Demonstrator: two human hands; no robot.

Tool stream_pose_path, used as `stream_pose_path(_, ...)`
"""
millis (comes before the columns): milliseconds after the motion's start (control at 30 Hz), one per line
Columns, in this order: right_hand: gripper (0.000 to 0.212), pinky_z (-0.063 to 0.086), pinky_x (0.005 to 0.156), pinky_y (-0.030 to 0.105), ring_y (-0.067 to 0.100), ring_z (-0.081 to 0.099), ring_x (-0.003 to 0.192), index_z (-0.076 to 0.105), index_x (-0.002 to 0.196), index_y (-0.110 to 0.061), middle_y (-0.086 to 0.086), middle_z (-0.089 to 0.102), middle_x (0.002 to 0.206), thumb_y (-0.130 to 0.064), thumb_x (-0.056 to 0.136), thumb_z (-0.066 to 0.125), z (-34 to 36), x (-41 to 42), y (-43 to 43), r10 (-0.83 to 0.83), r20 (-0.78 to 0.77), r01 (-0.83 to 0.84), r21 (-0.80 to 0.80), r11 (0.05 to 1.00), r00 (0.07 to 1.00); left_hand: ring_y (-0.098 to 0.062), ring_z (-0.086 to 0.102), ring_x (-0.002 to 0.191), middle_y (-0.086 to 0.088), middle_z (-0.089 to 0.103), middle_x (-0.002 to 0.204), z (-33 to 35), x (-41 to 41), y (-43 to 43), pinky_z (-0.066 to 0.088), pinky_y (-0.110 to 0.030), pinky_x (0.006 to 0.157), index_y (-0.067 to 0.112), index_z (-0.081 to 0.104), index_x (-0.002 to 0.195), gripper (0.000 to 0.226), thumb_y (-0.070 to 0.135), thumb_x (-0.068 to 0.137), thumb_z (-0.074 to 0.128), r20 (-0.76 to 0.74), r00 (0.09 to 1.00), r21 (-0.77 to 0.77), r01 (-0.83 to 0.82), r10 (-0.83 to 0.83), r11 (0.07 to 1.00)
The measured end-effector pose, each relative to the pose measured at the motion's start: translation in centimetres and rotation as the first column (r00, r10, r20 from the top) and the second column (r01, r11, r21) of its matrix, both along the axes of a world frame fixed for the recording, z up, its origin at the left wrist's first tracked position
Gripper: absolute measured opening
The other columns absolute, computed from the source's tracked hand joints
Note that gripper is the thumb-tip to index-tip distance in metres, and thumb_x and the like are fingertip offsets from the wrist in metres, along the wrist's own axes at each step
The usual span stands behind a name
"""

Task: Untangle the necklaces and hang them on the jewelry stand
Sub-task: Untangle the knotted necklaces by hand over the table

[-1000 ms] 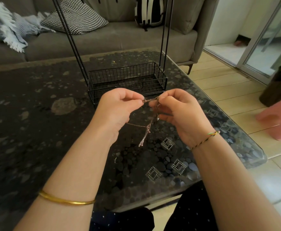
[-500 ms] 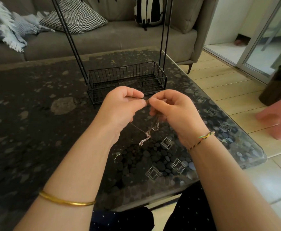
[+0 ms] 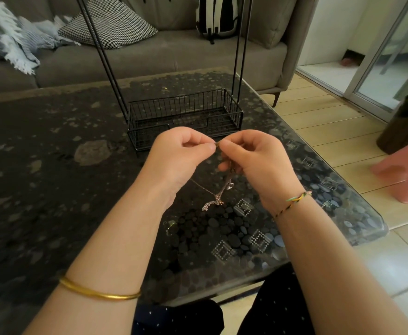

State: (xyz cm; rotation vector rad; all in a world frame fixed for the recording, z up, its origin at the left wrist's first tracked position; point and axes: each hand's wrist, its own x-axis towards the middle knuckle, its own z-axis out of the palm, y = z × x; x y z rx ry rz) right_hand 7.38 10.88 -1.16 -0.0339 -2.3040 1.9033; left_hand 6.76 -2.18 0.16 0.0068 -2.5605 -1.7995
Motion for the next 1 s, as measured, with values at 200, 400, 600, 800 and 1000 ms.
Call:
stream_pose_path(200,0.004,0.043,0.051,0.014,0.011,0.063,0.054,0.067,0.084,-0.006,0.004,0.063,0.068,-0.007,0.085,0.063,0.11,-0.06,-0.13,0.002,-0.050,-0.002,0.003,1.000,0.999,-0.003,0.051,0.065,0.011,0.057,0.069,0.01,-0.08,0.07,0.046,-0.026,0.072,0.024,0.068,0.085,0.005,0.021,0.087,0.064,0.018,1.000,0.000,-0.003,0.003,1.000)
stream_pose_path(400,0.005,0.040,0.047,0.013,0.013,0.062,0.053,0.065,0.080,-0.003,0.012,0.062,0.070,-0.004,0.083,0.061,0.26,-0.03,-0.11,-0.031,-0.039,0.030,-0.036,0.999,0.999,-0.003,0.049,0.062,0.012,0.053,0.063,0.17,0.05,0.35,0.041,-0.025,0.065,0.022,0.067,0.083,0.012,0.023,0.091,0.058,0.034,0.998,-0.085,0.057,-0.054,0.995)
stream_pose_path(600,0.009,0.051,0.065,0.038,0.021,0.062,0.065,0.063,0.078,0.004,0.020,0.069,0.076,-0.004,0.080,0.058,0.19,-0.10,-0.01,0.025,0.098,-0.017,-0.082,0.996,0.995,-0.002,0.054,0.065,0.005,0.063,0.080,0.17,0.23,0.75,0.044,-0.017,0.055,0.018,0.065,0.087,0.012,0.018,0.091,0.053,0.039,0.998,-0.078,0.048,-0.045,0.996)
stream_pose_path(800,0.022,0.049,0.063,0.025,0.009,0.053,0.062,0.068,0.081,-0.007,0.009,0.068,0.076,-0.027,0.088,0.061,0.20,0.05,0.12,0.017,0.002,-0.017,0.252,0.968,1.000,-0.002,0.057,0.067,0.006,0.066,0.079,0.22,0.09,0.49,0.041,-0.013,0.052,0.018,0.063,0.089,0.009,0.018,0.091,0.054,0.000,1.000,-0.096,-0.017,0.017,0.995)
stream_pose_path(1000,0.041,0.051,0.077,0.040,0.021,0.059,0.076,0.052,0.059,-0.014,0.003,0.060,0.066,-0.036,0.093,0.050,0.41,-0.11,0.02,0.041,0.170,-0.034,-0.044,0.998,0.985,-0.012,0.061,0.072,-0.003,0.069,0.086,0.27,0.02,0.52,0.049,-0.025,0.063,0.015,0.060,0.088,0.009,0.014,0.089,0.052,0.064,0.998,-0.093,0.033,-0.027,0.995)
